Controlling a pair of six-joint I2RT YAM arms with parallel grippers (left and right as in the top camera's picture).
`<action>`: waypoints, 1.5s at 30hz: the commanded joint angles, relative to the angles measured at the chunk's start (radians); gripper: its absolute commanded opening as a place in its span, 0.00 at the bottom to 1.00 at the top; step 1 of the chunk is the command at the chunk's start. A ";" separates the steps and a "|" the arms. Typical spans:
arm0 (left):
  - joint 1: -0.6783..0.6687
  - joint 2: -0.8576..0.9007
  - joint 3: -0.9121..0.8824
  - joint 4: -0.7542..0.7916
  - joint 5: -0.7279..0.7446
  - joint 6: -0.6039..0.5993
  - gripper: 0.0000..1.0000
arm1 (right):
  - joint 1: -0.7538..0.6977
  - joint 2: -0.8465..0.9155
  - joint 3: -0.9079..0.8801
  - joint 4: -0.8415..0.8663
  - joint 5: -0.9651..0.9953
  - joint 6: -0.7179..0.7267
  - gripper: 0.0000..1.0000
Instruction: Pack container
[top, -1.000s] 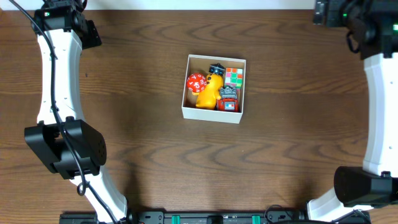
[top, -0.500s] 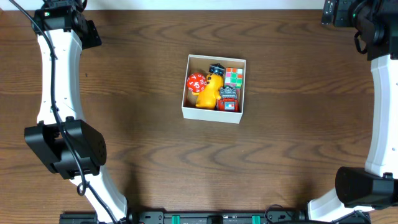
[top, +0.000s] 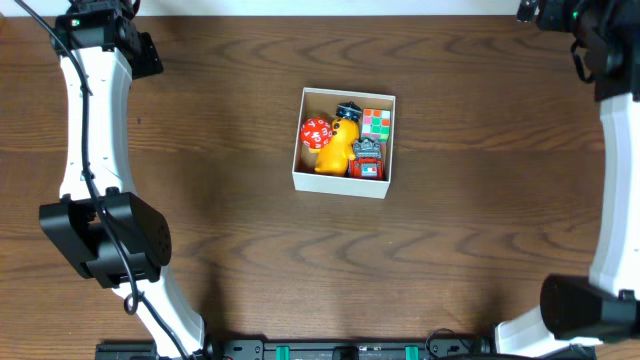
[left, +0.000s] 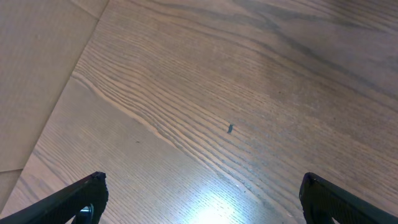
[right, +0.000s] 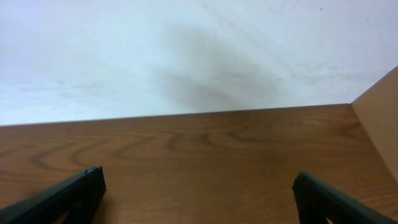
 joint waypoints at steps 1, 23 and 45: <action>0.001 -0.004 0.015 -0.003 -0.020 -0.005 0.98 | 0.019 -0.120 0.002 -0.005 -0.014 0.000 0.99; 0.001 -0.004 0.015 -0.003 -0.020 -0.005 0.98 | 0.037 -1.068 -1.331 0.721 -0.173 -0.033 0.99; 0.001 -0.004 0.015 -0.003 -0.020 -0.005 0.98 | 0.051 -1.561 -1.988 1.030 -0.214 -0.108 0.99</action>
